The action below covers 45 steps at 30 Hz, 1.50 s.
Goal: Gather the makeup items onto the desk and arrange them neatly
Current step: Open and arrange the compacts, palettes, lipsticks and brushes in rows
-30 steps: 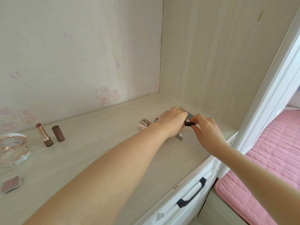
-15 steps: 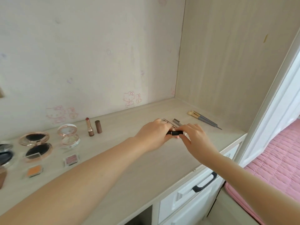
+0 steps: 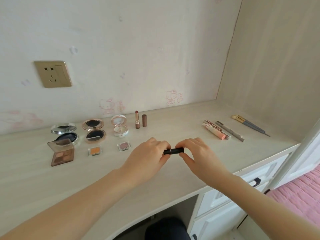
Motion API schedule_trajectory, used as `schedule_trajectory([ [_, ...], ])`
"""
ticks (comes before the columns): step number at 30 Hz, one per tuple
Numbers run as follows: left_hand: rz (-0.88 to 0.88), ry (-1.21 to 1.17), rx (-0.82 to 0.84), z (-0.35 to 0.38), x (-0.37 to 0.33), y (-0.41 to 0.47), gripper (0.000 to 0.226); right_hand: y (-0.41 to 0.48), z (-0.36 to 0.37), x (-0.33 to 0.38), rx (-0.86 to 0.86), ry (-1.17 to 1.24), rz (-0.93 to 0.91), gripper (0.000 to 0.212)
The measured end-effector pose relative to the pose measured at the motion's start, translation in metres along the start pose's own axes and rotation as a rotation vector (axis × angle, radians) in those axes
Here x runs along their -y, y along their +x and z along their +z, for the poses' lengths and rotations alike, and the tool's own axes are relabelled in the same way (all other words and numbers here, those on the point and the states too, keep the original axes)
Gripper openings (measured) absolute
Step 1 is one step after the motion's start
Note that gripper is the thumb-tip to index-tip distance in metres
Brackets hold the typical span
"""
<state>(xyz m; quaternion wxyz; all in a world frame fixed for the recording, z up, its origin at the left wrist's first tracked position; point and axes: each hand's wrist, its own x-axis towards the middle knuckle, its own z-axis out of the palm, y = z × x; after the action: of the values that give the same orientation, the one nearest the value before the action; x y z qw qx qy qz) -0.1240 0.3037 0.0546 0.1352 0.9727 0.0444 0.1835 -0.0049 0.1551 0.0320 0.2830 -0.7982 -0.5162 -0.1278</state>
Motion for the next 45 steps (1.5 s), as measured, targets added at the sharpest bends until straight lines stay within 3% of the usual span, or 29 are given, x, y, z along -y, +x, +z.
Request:
schedule_trajectory([
  [9,0.068,0.199,-0.153,-0.004,0.049,-0.075,0.005,-0.006,0.046,0.063,0.155,0.188,-0.083,0.018],
  [11,0.051,0.222,-0.158,-0.006,0.055,-0.089,0.021,-0.005,0.055,0.074,0.19,0.241,-0.058,0.018],
  [14,0.001,0.277,-0.189,-0.008,0.062,-0.102,0.026,-0.003,0.066,0.085,0.224,0.304,-0.028,0.017],
  [23,-0.029,0.388,-0.235,-0.017,0.059,-0.105,0.027,0.003,0.077,0.109,0.136,0.413,-0.054,0.015],
  [27,-0.022,0.447,-0.216,-0.015,0.066,-0.105,0.031,-0.002,0.082,0.111,0.108,0.508,0.034,0.014],
  [39,-0.107,0.236,-0.187,-0.016,0.065,-0.111,0.039,0.0,0.076,0.112,0.168,0.601,0.012,0.018],
  [45,-0.151,-0.051,-0.172,-0.021,0.063,-0.113,0.039,0.007,0.058,0.117,0.225,0.976,0.196,0.017],
])
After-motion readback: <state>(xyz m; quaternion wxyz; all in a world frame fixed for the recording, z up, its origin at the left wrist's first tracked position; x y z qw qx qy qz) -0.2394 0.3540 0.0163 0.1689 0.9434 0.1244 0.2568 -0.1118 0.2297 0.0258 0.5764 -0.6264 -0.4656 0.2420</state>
